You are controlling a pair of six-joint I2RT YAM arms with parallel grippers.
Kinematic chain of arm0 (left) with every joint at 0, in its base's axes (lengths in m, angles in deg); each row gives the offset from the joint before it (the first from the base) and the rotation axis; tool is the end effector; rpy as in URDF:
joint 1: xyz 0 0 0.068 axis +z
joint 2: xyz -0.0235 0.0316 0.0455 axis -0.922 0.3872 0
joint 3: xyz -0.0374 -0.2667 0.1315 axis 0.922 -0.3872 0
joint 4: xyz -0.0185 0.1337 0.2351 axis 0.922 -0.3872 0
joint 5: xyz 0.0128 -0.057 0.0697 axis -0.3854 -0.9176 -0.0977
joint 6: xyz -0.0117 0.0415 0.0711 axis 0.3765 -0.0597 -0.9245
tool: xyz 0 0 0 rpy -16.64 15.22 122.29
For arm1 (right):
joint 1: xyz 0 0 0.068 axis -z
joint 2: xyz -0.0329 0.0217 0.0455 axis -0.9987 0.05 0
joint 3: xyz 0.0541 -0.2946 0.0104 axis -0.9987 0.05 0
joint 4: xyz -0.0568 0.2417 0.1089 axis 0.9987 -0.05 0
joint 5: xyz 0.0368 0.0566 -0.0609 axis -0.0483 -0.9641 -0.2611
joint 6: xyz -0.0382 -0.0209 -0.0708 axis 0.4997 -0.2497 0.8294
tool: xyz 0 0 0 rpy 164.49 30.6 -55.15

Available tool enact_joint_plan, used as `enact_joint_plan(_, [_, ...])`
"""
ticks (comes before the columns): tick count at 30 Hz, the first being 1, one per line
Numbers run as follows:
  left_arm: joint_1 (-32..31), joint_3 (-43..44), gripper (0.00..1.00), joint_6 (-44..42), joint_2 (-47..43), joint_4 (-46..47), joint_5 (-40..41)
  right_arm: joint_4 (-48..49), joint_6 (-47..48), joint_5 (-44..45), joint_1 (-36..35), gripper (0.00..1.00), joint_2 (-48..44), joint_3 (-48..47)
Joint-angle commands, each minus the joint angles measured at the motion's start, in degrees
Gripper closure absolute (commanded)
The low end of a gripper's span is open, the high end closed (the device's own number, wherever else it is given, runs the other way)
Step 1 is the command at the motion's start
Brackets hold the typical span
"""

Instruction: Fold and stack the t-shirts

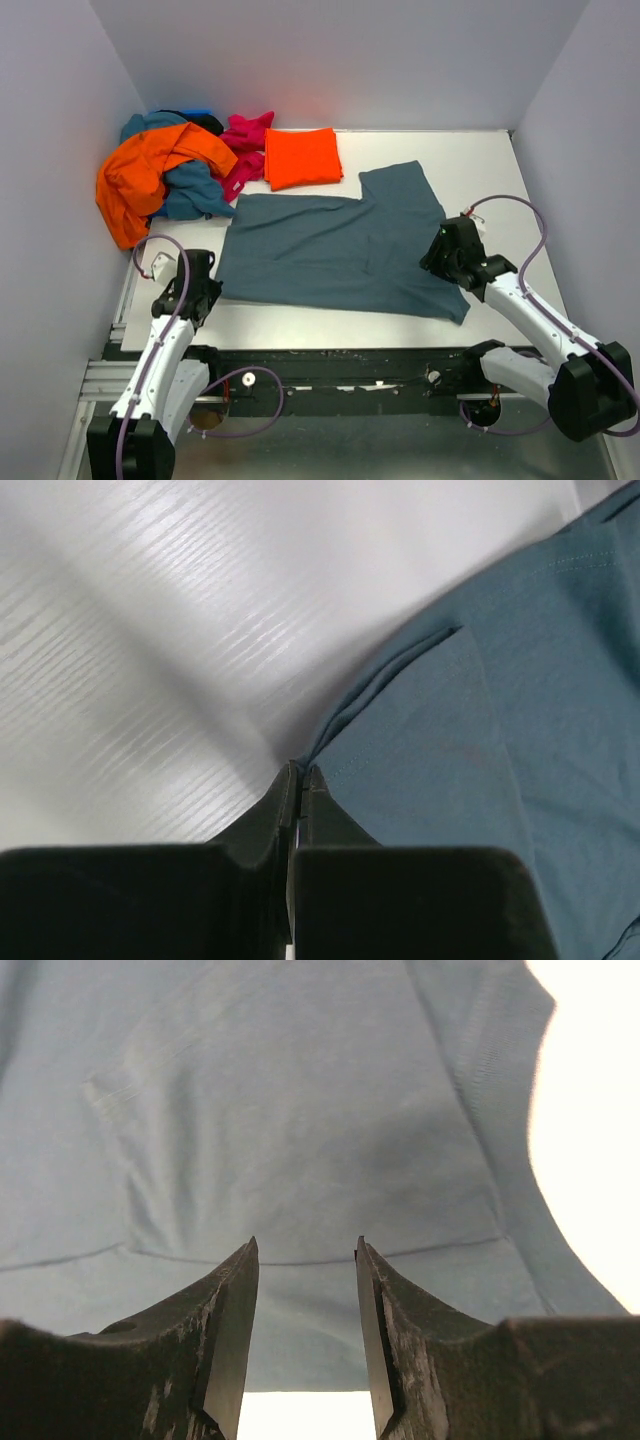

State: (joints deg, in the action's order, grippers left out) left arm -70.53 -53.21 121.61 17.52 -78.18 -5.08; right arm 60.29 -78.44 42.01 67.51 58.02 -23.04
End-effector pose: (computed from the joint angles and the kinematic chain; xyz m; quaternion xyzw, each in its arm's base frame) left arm 0.1584 0.0117 0.1702 -0.5085 0.7909 -0.0559 0.3358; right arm 0.2181 0.0628 0.2082 0.2036 0.9120 0.0932 0.3437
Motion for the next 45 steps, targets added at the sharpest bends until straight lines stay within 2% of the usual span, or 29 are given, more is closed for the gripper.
enact_joint_plan(1, [0.5, -2.62, 0.98, 3.22, -3.97, -7.99, 2.08, -6.01, -4.97, 6.51, 0.46, 0.48, -0.31, -1.13])
enact_joint_plan(3, [0.41, -3.51, 0.88, 4.01, -2.84, -7.46, 2.34, -6.63, -5.67, 7.03, 0.46, 0.48, -0.66, -1.13])
enact_joint_plan(6, [0.41, -2.46, 0.36, 2.79, -0.46, -6.93, 4.0, -7.33, -5.42, 8.09, 0.46, 0.48, -1.1, -2.18])
enact_joint_plan(7, [0.41, -1.5, 0.27, 1.83, -0.11, -6.41, 4.88, -6.46, -4.19, 7.83, 0.46, 0.48, -0.84, -2.7])
enact_joint_plan(11, [0.41, 2.89, 0.18, -6.68, 2.0, 2.71, 3.31, -3.11, 2.05, 2.48, 0.54, 0.49, 3.46, -8.31])
enact_joint_plan(16, [0.06, 8.96, 0.17, -17.58, 8.49, 16.06, -2.31, 0.04, 4.87, -0.34, 0.54, 0.5, 7.51, -14.83])
enact_joint_plan(20, [-1.78, 13.53, 0.23, -21.9, 16.57, 25.4, -4.86, 2.24, 4.96, -1.31, 0.54, 0.5, 8.3, -16.94])
enact_joint_plan(28, [-10.3, 34.42, 0.35, -26.66, 38.01, 22.43, 2.24, 4.0, 4.61, -2.54, 0.54, 0.5, 10.24, -18.27])
enact_joint_plan(36, [-10.14, 54.03, 0.4, -28.68, 57.26, 12.33, 8.92, 4.36, 4.52, -2.63, 0.63, 0.5, 10.41, -17.56])
enact_joint_plan(39, [-10.05, 58.18, 0.4, -28.77, 62.81, 10.12, 11.48, 4.53, 4.43, -2.63, 0.63, 0.5, 10.24, -17.3])
enact_joint_plan(45, [-9.0, 62.32, 0.42, -29.56, 69.76, 8.89, 10.08, 4.53, 4.52, -2.63, 0.81, 0.5, 10.15, -16.95])
